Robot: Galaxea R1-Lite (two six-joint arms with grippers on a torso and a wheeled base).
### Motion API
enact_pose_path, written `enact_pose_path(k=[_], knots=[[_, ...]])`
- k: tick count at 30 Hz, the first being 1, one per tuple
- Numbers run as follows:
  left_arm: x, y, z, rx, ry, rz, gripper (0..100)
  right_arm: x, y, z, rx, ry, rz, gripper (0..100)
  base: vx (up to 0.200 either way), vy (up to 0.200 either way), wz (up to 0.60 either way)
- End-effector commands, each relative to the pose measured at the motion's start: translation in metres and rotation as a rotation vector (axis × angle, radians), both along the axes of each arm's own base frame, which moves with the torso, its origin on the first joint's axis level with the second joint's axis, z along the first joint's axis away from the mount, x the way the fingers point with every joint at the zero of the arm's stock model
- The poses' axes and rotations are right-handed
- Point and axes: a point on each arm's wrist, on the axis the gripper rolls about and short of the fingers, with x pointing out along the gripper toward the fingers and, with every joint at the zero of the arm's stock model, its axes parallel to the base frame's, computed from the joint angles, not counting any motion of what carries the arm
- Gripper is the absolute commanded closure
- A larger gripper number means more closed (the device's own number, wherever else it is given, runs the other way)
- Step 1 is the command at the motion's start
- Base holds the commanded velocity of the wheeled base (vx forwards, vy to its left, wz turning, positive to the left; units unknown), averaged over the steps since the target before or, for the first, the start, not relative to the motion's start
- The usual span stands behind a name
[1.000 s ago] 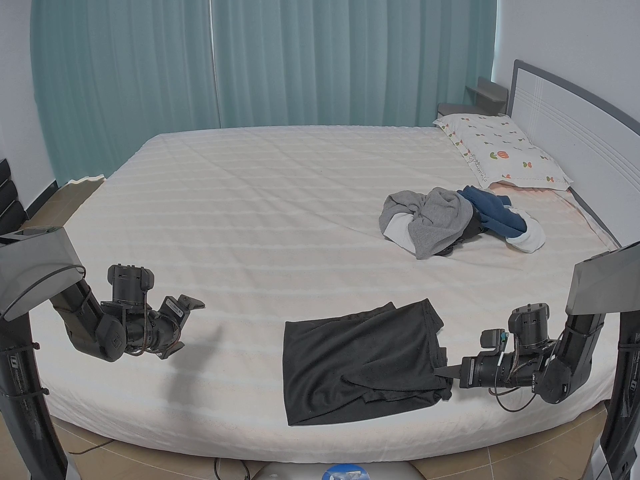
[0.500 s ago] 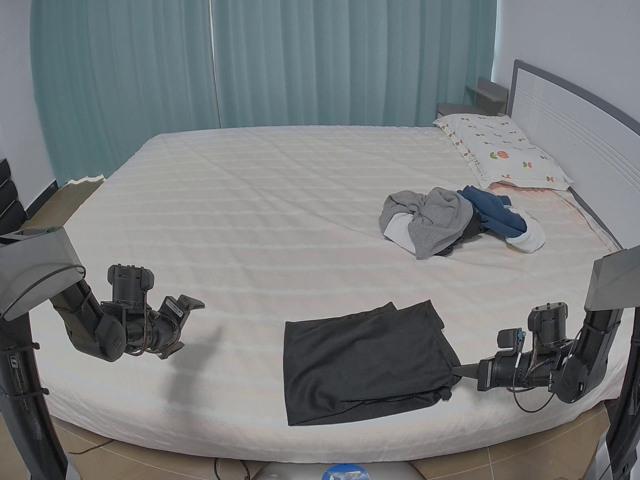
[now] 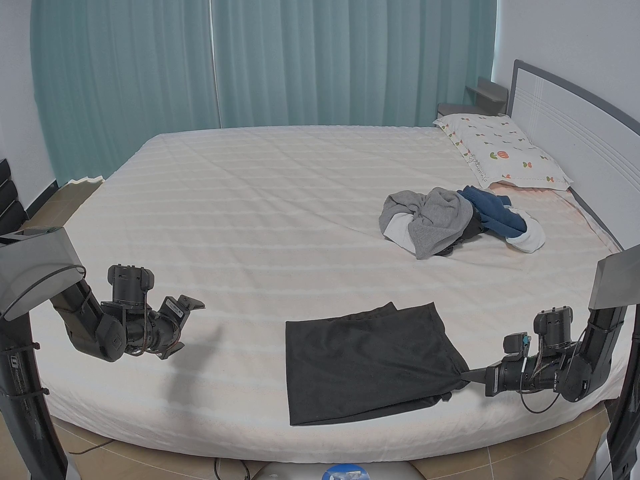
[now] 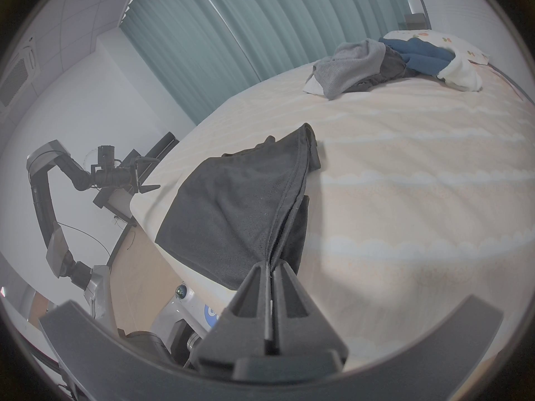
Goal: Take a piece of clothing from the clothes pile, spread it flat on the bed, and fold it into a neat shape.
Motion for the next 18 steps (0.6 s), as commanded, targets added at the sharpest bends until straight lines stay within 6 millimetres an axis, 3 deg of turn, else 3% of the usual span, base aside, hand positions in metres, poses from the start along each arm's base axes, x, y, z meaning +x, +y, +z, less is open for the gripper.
enact_pose_path(k=[1, 6, 7, 13, 18], knots=[[0.000, 0.000, -0.001, 0.000, 0.001, 0.000, 0, -0.001, 0.000, -0.003, -0.007, 0.015, 0.005, 100, 0.000, 0.000, 0.00], [0.000, 0.000, 0.000, 0.000, 0.000, 0.000, 0, -0.002, 0.000, -0.008, -0.023, 0.029, 0.019, 100, 0.000, 0.000, 0.00], [0.000, 0.000, -0.001, 0.000, 0.001, 0.000, 0, -0.002, 0.000, -0.010, -0.023, 0.037, 0.021, 0, 0.000, 0.000, 0.00], [0.000, 0.000, -0.001, 0.000, 0.001, 0.000, 0, 0.002, -0.001, -0.010, -0.024, 0.018, 0.023, 0, 0.000, 0.000, 0.00], [0.000, 0.000, 0.000, -0.001, 0.000, 0.001, 0, 0.021, -0.001, 0.013, 0.063, -0.055, -0.038, 0, 0.000, 0.000, 0.00]])
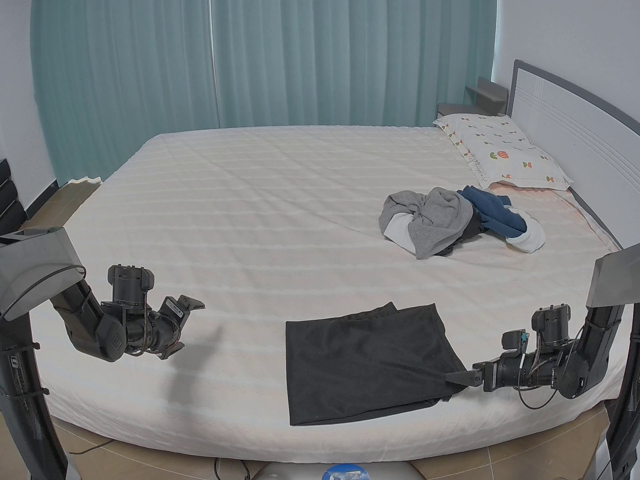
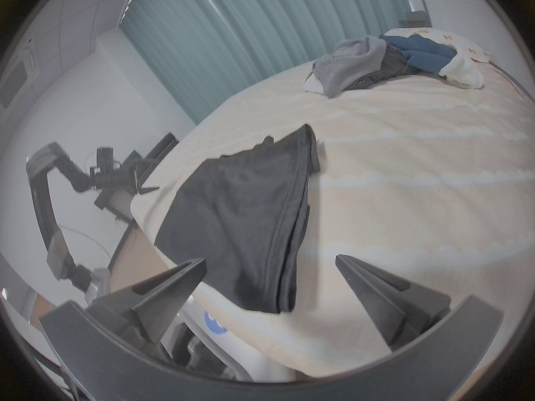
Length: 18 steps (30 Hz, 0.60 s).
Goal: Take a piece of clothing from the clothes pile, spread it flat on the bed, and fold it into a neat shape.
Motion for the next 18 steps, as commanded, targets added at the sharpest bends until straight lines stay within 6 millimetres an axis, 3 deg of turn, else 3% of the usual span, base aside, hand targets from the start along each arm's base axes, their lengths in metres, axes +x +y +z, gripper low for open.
enact_pose_path(k=[1, 6, 9, 14, 18], knots=[[0.000, 0.000, 0.001, -0.001, -0.002, 0.001, 0, 0.017, 0.001, 0.019, 0.077, -0.058, -0.051, 0, 0.000, 0.000, 0.00], [0.001, 0.000, 0.001, -0.001, -0.005, 0.001, 0, 0.042, 0.008, 0.026, 0.236, -0.012, -0.166, 0, 0.000, 0.000, 0.00], [0.001, -0.001, 0.001, -0.002, -0.004, -0.001, 0, 0.060, 0.016, 0.018, 0.312, 0.029, -0.216, 0, 0.000, 0.000, 0.00], [0.001, -0.001, 0.001, -0.001, -0.004, 0.000, 0, 0.083, 0.029, 0.004, 0.342, 0.014, -0.289, 0, 0.000, -0.200, 0.00], [0.001, -0.001, 0.001, 0.000, -0.004, -0.001, 0, 0.087, 0.039, -0.007, 0.318, 0.016, -0.305, 0, 0.000, -0.200, 0.00]])
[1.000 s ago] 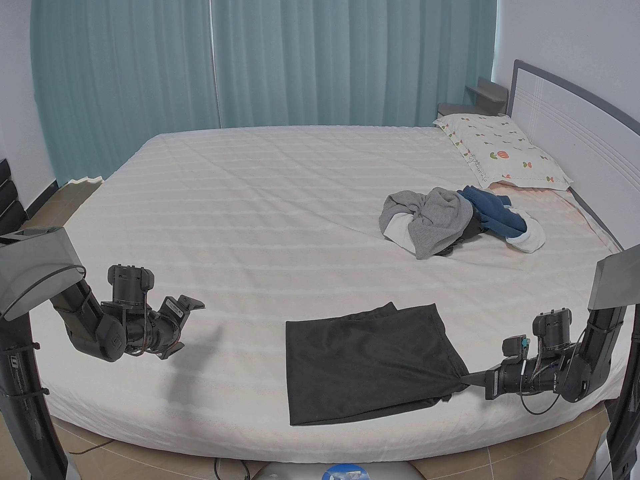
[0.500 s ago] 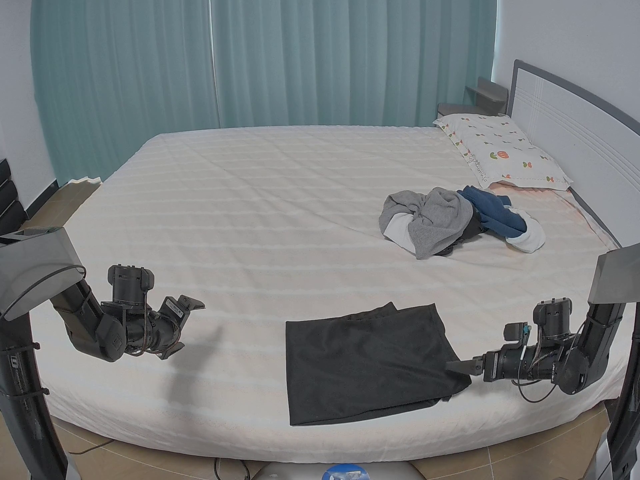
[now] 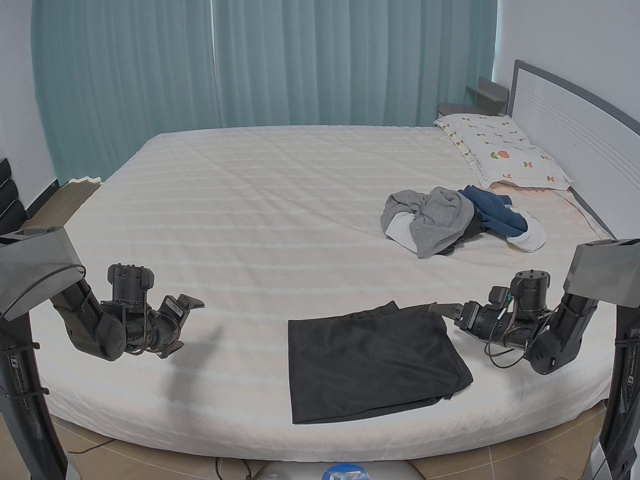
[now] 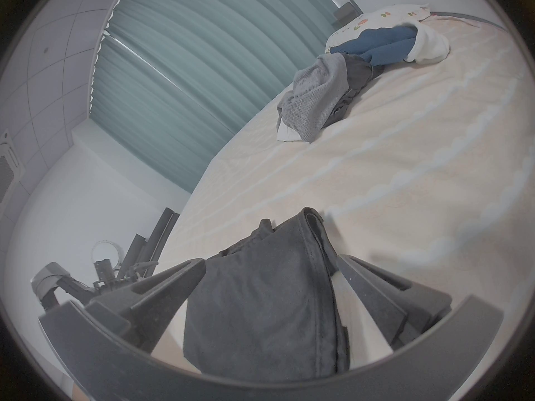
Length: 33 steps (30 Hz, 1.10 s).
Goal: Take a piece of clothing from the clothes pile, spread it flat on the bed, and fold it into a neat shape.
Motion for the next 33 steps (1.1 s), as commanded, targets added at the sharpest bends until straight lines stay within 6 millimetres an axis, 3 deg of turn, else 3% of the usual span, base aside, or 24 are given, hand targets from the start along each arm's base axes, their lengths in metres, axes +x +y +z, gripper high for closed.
enact_pose_path(k=[1, 9, 16, 19, 27, 33], knots=[[0.000, -0.001, 0.000, 0.001, -0.001, -0.002, 0, 0.009, 0.014, -0.025, -0.014, 0.034, 0.004, 0, 0.000, -0.200, 0.00], [-0.002, -0.005, 0.003, 0.011, -0.005, -0.006, 0, 0.010, 0.014, -0.024, -0.004, -0.011, -0.003, 0, 0.000, -0.200, 0.00], [-0.009, -0.038, 0.000, 0.068, 0.006, -0.044, 0, 0.010, 0.016, -0.029, -0.021, -0.008, -0.031, 0, 0.000, 0.000, 0.00], [-0.012, -0.061, -0.003, 0.126, -0.004, -0.052, 0, 0.014, 0.020, -0.030, -0.035, -0.018, -0.057, 0, 0.000, 0.000, 0.00], [-0.004, -0.097, -0.013, 0.146, -0.023, -0.147, 0, 0.021, 0.058, -0.029, -0.026, -0.057, 0.029, 0, 0.000, 0.000, 0.00], [0.009, -0.101, -0.028, 0.196, -0.032, -0.154, 0, 0.028, 0.075, -0.030, -0.042, -0.048, 0.048, 0, 0.000, 0.000, 0.00]])
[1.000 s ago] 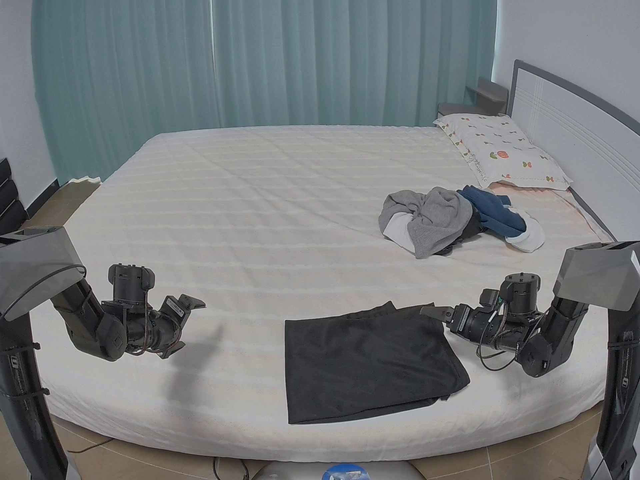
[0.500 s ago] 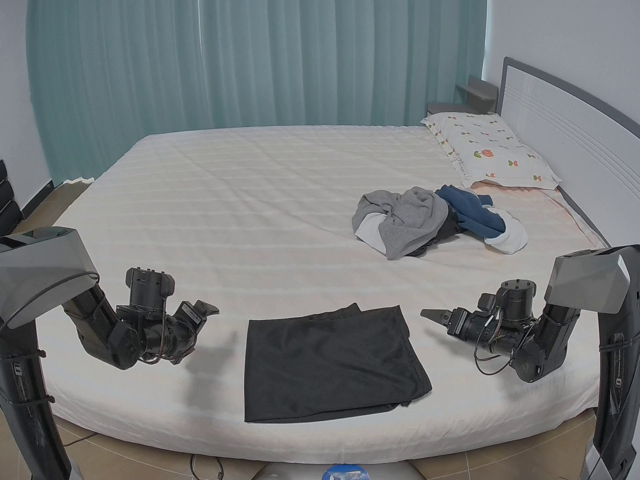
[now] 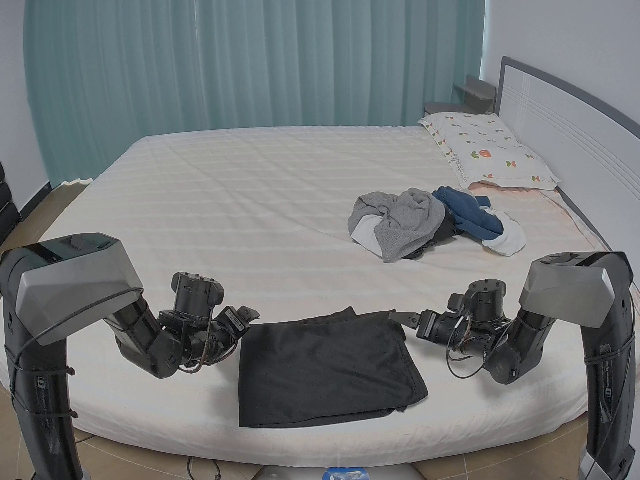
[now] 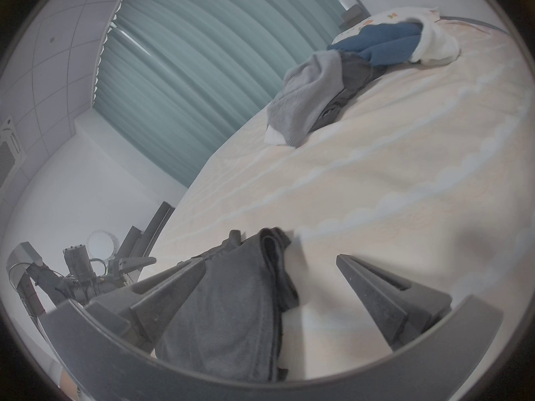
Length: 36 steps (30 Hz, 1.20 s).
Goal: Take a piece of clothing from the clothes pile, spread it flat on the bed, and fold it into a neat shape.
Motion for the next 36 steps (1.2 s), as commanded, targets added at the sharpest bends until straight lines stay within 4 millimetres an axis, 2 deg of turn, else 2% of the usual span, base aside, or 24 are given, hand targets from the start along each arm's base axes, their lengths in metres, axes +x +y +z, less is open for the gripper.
enact_pose_path(k=[1, 4, 9, 10, 22, 30, 31, 36], knots=[[0.007, -0.007, -0.017, 0.038, 0.011, 0.007, 0, 0.009, 0.013, 0.001, -0.006, -0.019, 0.007, 0, 0.000, 0.000, 0.00], [0.011, -0.013, -0.022, 0.088, -0.007, 0.017, 0, 0.019, 0.018, 0.003, -0.007, -0.016, 0.008, 0, 0.000, 0.000, 0.00], [0.013, -0.014, -0.023, 0.088, -0.012, 0.025, 0, 0.026, 0.030, -0.003, -0.005, -0.016, 0.026, 0, 0.000, 0.000, 0.00], [0.014, -0.014, -0.023, 0.091, -0.012, 0.026, 100, 0.027, 0.030, -0.002, -0.004, -0.021, 0.026, 0, 0.000, 0.000, 0.00], [0.017, -0.018, -0.034, 0.124, -0.065, 0.070, 100, 0.033, 0.038, -0.003, -0.011, -0.008, 0.039, 0, 0.000, 0.000, 0.00], [0.016, -0.017, -0.035, 0.139, -0.064, 0.089, 100, 0.038, 0.036, -0.004, -0.015, -0.019, 0.030, 0, 0.000, 0.000, 0.00], [0.016, -0.016, -0.035, 0.146, -0.065, 0.097, 100, 0.039, 0.036, -0.004, -0.016, -0.021, 0.029, 100, 0.000, 0.000, 0.00], [0.015, -0.015, -0.036, 0.152, -0.065, 0.124, 100, 0.038, 0.035, -0.005, -0.019, -0.013, 0.029, 100, 0.000, 0.000, 0.00]])
